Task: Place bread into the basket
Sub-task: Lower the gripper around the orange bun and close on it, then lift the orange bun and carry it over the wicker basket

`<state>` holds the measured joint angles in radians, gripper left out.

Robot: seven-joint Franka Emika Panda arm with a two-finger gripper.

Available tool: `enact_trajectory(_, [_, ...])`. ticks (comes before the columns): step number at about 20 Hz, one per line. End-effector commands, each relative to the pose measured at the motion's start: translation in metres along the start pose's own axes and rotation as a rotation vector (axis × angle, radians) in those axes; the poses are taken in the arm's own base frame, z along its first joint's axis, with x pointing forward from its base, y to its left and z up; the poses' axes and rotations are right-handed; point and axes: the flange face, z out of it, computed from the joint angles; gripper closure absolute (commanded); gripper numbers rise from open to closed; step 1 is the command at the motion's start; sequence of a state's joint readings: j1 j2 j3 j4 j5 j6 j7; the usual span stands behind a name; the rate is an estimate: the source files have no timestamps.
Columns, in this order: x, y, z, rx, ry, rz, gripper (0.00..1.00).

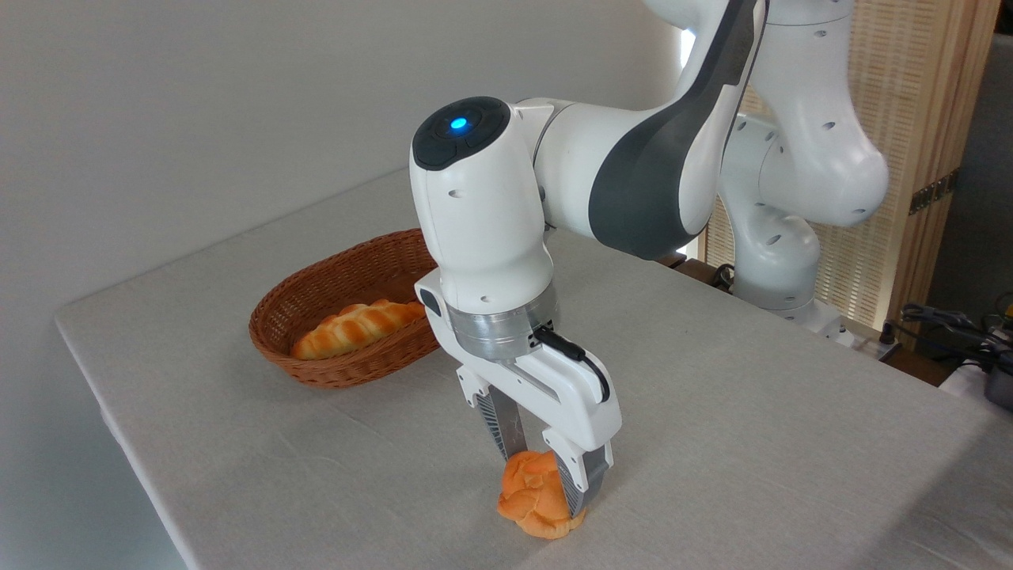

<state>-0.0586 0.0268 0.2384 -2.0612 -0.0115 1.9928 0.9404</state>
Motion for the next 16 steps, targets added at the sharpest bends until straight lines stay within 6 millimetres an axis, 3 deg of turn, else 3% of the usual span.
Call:
enact_trajectory(1, [0.000,-0.001,0.000,0.014,0.015,0.015,0.68])
enact_trajectory(6, [0.002,-0.002,-0.003,0.018,0.017,0.023,0.68])
enact_trajectory(9, [0.010,0.003,-0.031,0.001,0.022,0.028,0.67])
enact_trajectory(12, [0.049,0.033,-0.082,-0.060,-0.037,0.080,0.65])
enact_trajectory(16, [0.106,0.107,-0.109,-0.030,-0.050,0.098,0.65])
